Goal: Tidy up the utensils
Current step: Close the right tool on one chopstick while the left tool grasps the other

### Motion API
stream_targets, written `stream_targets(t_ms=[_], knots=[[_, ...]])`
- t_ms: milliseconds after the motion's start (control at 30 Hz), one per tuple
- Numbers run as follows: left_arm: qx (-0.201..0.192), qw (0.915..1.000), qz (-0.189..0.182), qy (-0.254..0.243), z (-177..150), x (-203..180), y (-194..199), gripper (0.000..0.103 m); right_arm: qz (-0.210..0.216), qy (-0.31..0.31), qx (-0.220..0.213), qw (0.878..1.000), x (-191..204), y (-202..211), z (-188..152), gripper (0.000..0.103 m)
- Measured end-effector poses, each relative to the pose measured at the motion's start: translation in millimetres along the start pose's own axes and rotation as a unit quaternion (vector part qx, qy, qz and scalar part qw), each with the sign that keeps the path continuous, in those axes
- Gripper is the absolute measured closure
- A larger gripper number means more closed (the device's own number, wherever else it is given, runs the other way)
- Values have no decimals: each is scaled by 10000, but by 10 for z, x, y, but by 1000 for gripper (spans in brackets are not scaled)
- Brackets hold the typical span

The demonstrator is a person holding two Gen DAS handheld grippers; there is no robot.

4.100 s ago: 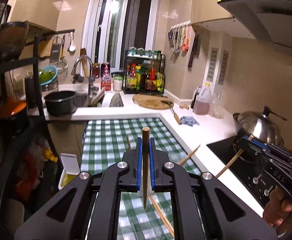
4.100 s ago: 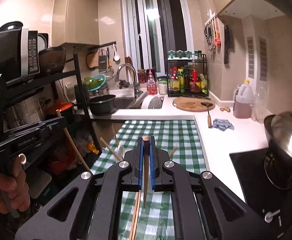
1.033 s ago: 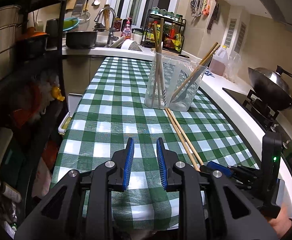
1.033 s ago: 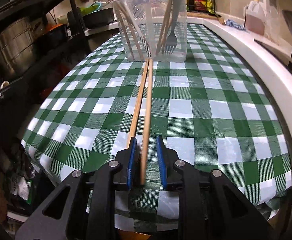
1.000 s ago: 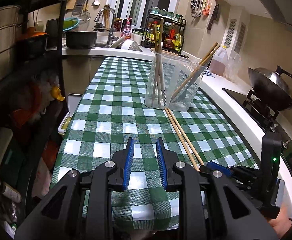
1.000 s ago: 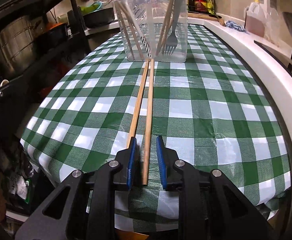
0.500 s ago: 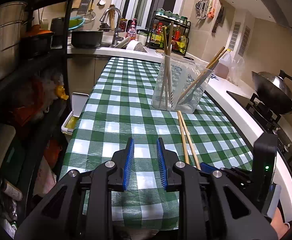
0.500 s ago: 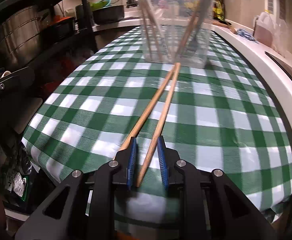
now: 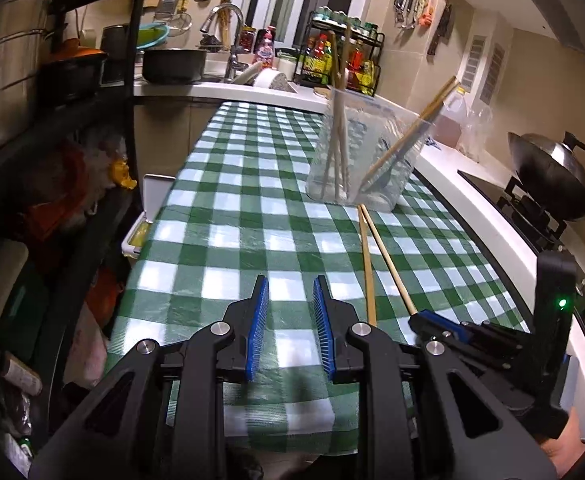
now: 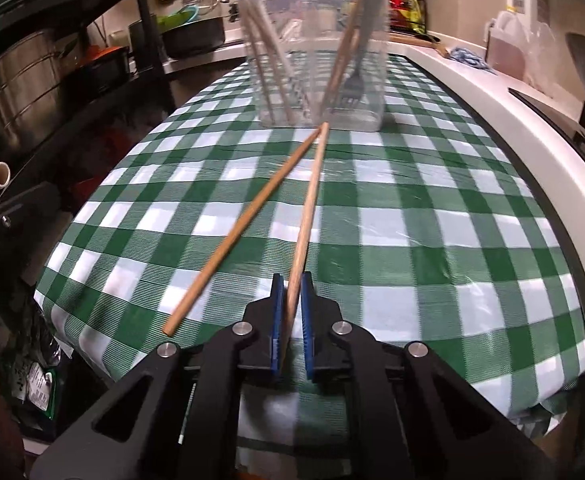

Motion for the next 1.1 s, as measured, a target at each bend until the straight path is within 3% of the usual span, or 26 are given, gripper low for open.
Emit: stream_targets(t_ms=[500,633,900,967,1067,1100], knots=[[275,9988,-142,-374,-264,-366,-196,80,-414,-410,-145,9982,-603,190,-129,95],[410,9979,-159,-477,-389,-449,-291,74,-425,-323,-179,9984,-605,198,-142,92],[550,9955,-137,-753,-599,-559,-425,74,-388,-370,-252,9982,-610,208,-146,93],[527,9948,-67,-874,-616,-578,-436,77,-382,-361,-257,9983,-611,210,-150,95],[536,9942,-43,-930,-617,-572,-432,96,-351,-407,-251,9982,-611,216,-154,96],[540,9948,-45,-862,-611,-539,-419,96,-357,-411,-250,9982,-606,219,-156,97]])
Point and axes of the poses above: each gripper's, at about its wrist camera, not at the fingertips, and y roughly against the way its jaws point, x to its left, z to its top, the point moved 10 cm from there along -y, roughly the way its jaws point, and after that the axes turned 1 degree about y, right-handed, at the moved point
